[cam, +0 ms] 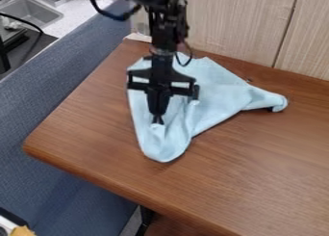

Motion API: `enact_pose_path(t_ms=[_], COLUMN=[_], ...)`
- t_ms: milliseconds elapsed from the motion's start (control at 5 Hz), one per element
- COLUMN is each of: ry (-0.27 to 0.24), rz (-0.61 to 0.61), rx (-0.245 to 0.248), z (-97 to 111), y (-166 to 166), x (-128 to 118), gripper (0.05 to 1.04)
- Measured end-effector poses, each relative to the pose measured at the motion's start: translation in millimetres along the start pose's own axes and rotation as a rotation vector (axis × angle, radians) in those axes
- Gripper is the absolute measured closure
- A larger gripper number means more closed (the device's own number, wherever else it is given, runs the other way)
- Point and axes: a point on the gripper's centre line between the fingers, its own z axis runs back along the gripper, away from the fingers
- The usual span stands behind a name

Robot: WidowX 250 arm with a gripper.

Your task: Fold the cloth from left to rigth

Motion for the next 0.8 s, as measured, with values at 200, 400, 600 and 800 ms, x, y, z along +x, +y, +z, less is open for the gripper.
enact_pose_path(t_ms=[200, 400, 600, 800], ry=[-0.006, -0.023, -0.066, -0.121], rz=[0.003, -0.047, -0.104, -0.14], rx=[-0.011, -0.035, -0.092, -0.154], z=[13.3, 27.6, 45.6, 70.6], y=[0.0, -18.8, -46.5, -72.5], x=[-1.9, -2.1, 3.3, 13.6], gripper=[1.009, 1.009, 1.01, 1.01])
